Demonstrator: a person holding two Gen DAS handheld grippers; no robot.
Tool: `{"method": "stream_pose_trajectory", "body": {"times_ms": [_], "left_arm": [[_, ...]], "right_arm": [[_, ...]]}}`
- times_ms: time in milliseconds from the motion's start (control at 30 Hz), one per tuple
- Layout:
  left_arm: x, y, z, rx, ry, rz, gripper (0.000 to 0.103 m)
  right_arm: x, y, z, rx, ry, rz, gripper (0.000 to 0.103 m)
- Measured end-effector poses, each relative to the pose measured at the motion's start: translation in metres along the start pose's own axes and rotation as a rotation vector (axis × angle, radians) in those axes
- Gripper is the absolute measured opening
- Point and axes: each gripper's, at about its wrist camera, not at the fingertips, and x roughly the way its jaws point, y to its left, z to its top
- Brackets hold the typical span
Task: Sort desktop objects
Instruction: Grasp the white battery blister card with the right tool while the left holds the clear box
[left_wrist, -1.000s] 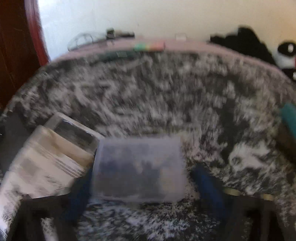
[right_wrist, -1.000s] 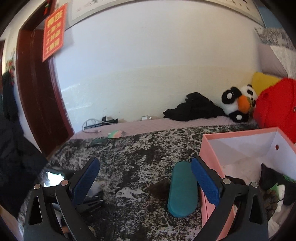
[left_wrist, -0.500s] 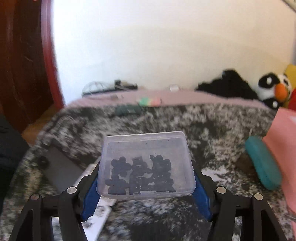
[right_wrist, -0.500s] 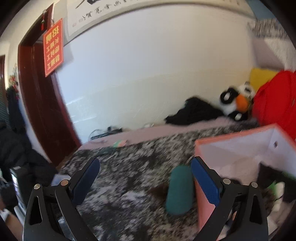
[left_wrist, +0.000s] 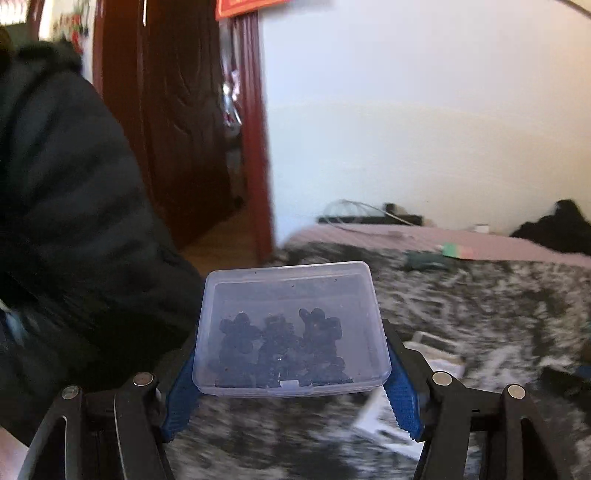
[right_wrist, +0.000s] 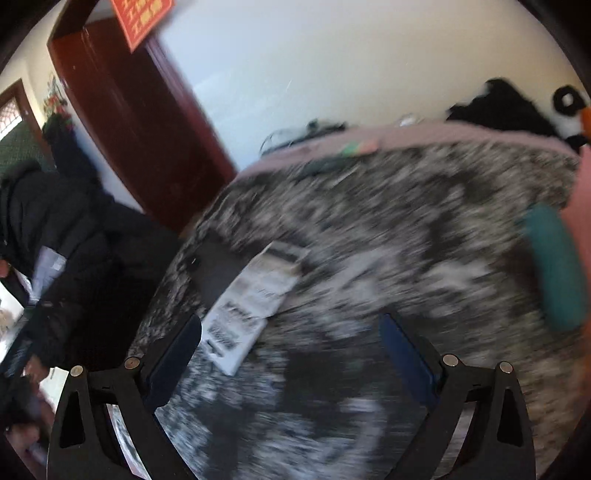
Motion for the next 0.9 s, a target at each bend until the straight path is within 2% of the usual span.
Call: {"method": "stream_pose_trajectory", "body": {"times_ms": [133,267,333,433,567,800,900], "left_arm": [[0.001,0.031,0.002,-0.074,0.009,-0.027,0.072],[0.001,0.056,0.001,-0.140,0.011,-0.025,0.072],[0.000,0.066,0.000,-0.162,0.009,-0.019,0.072],[0.000,0.077,-0.003,-0.199,0.015,-0.028,0.072],[0.000,0.081,-0.007,-0.211,0.023,-0.031,0.072],[-0.002,0.081,-0.010,-0.226,0.027,-0.046,0.072],[-0.001,0.080,-0.010,-0.232,0.032,-0.053,0.072]], "right_arm": [[0.056,0.037,-0.013,0.057,0.056,-0.216,0.099],[0.096,0.066,-0.020,0.092,0.080,-0.339,0.099],[0.117,0.080,-0.020,0.056,0.105,-0.415,0.102],[0.127,0.098,-0.024,-0.058,0.047,-0.493,0.102],[0.118,0.082,-0.024,-0.077,0.063,-0.444,0.102],[0.083,0.023,-0.024,0.007,0.056,-0.473,0.100],[0.079,0.010,-0.021,0.009,0.063,-0.434,0.099]]}}
